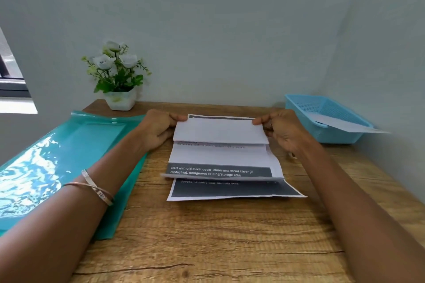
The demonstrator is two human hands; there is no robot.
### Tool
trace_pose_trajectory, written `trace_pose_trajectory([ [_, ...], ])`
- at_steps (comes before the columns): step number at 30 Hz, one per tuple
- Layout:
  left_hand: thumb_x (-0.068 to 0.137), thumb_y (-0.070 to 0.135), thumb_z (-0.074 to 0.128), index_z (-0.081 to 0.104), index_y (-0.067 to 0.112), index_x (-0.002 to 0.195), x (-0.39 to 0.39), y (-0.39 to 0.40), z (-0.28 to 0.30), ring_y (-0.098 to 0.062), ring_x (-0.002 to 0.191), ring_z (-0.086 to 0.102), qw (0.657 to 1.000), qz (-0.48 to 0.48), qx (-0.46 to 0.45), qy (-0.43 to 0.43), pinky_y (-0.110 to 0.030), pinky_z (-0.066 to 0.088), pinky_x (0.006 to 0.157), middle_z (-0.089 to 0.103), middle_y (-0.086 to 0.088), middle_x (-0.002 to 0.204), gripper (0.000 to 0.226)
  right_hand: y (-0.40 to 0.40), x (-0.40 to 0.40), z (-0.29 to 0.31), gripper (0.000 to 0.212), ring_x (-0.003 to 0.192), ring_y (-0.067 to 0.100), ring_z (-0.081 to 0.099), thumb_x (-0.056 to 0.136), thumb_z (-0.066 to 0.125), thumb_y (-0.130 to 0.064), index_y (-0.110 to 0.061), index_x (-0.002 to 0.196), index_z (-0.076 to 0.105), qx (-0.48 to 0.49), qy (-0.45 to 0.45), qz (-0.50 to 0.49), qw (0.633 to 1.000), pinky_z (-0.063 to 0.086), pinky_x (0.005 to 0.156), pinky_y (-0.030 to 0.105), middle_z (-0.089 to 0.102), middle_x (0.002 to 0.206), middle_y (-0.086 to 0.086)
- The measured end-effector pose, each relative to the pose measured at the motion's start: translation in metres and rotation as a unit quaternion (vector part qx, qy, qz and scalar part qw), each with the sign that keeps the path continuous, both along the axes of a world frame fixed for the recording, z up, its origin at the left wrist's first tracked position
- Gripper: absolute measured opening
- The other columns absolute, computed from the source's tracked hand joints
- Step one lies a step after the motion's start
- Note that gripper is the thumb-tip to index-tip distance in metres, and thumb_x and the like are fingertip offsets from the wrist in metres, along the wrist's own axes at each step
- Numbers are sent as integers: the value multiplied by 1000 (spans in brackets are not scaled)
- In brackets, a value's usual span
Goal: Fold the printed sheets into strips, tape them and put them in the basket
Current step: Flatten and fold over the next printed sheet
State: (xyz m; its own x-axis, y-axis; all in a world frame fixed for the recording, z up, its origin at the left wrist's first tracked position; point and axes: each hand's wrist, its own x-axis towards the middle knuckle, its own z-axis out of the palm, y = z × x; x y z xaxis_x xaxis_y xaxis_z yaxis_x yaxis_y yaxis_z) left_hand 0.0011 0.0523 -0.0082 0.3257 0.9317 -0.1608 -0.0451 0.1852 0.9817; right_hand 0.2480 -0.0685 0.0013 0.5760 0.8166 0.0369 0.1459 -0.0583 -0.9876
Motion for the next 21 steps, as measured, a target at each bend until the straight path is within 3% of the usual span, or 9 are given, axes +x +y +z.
trace_pose_trajectory([
  [3, 89, -6, 45, 59, -5, 106, 0, 1, 3, -27, 86, 69, 998, 8, -42, -51, -31, 58, 64, 69, -18, 97, 22, -1, -2, 4, 27, 79, 24, 64, 84, 43, 18, 7, 74, 66, -18, 18, -16, 1000, 57, 77, 35, 67, 93, 20],
  [5, 87, 0, 56, 62, -3, 100, 2, 0, 2, -25, 83, 69, 998, 7, -22, -51, -31, 58, 65, 70, -16, 94, 14, -3, -3, 5, 17, 80, 26, 65, 82, 51, 11, 6, 78, 66, -20, 11, -20, 1000, 56, 81, 38, 68, 94, 20],
  [7, 78, 2, 71, 67, -4, 96, 4, 0, -2, -27, 88, 69, 999, -13, 40, 15, -33, 58, 76, 71, -16, 96, 19, -5, -5, 8, 9, 81, 25, 66, 82, 63, -7, 0, 81, 69, -41, -153, -21, 987, 53, 80, 38, 68, 83, 11],
  [9, 71, 5, 78, 70, -1, 97, 6, -3, -9, -27, 90, 68, 984, -35, 125, 125, -34, 55, 83, 70, -16, 99, 28, -9, -18, 14, 21, 96, 22, 63, 85, 68, -22, -7, 100, 70, -66, -367, 4, 928, 45, 89, 34, 67, 96, 5],
  [12, 71, 11, 81, 68, 8, 104, 13, -4, -18, -18, 90, 58, 924, -12, 253, 285, -24, 45, 75, 63, -7, 102, 36, -9, -39, 14, 45, 131, 22, 44, 92, 60, -28, -17, 135, 52, -92, -494, 148, 852, 30, 98, 24, 50, 140, 1],
  [15, 77, 22, 76, 64, 13, 115, 20, -3, -21, -24, 109, 49, 818, -1, 392, 420, -28, 36, 88, 53, -8, 120, 41, 2, -40, -8, 49, 144, 21, 24, 99, 46, -29, -21, 146, 35, -179, -549, 282, 767, 19, 112, 28, 26, 157, 1],
  [18, 82, 22, 69, 65, 23, 115, 22, -4, -16, -29, 123, 39, 719, -33, 483, 498, -40, 29, 104, 43, -5, 130, 33, 4, -35, -15, 51, 148, 18, 8, 102, 38, -30, -23, 150, 25, -206, -532, 307, 761, 9, 119, 34, 12, 160, -1],
  [21, 93, 21, 55, 59, 19, 126, 22, -8, -14, -27, 124, 44, 673, -153, 509, 514, -34, 32, 100, 47, -6, 135, 34, 6, -30, -15, 51, 148, 16, 6, 102, 36, -35, -27, 150, 23, -222, -503, 322, 771, 9, 118, 35, 12, 160, -4],
])
